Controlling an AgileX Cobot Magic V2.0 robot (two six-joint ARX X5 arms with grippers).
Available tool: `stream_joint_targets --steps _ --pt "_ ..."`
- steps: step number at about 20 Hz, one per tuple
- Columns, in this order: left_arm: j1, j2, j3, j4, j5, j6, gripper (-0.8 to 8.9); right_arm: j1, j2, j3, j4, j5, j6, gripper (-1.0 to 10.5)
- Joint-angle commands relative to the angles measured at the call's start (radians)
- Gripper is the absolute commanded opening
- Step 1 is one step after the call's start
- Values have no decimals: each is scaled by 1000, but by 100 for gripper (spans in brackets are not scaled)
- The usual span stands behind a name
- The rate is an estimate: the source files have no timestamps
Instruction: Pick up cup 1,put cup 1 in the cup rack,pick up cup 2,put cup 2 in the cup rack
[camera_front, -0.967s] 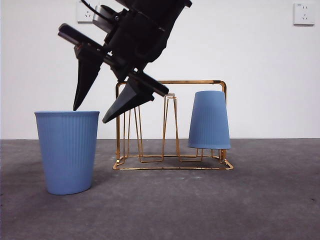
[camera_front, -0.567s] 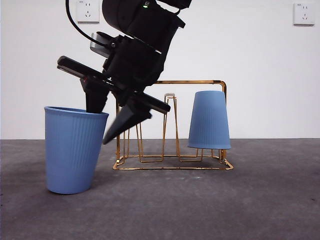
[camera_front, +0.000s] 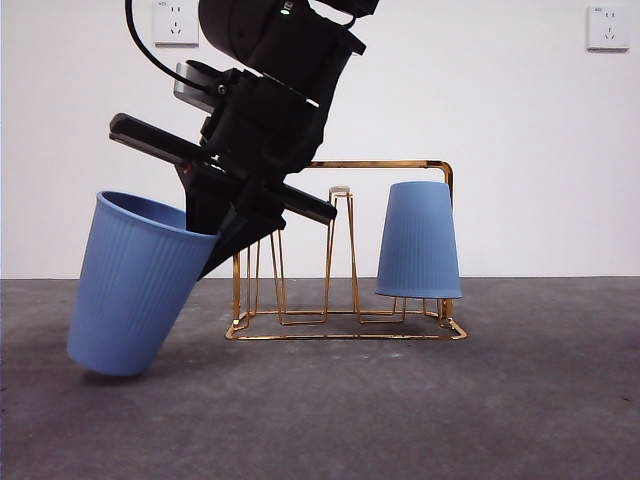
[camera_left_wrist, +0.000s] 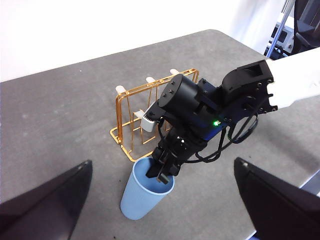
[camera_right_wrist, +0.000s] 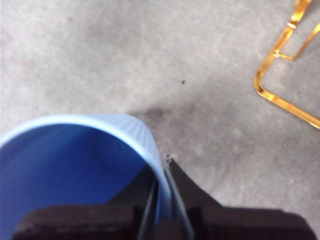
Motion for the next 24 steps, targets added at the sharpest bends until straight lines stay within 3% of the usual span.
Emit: stream_joint_targets --steps 1,11,16,19,24 --pt "3 -3 -5 60 40 5 475 5 -72 -1 19 0 -20 -15" --pt "3 4 -5 491 301 3 476 4 -518 -1 40 77 -98 -15" --pt "3 26 -5 712 414 -16 477 4 -768 -1 135 89 -140 -15" --pt "3 62 -5 831 495 -47 482 4 -880 -1 209 69 -167 -15" --pt "3 160 -5 995 618 -109 482 4 -985 -1 306 -32 -197 -15"
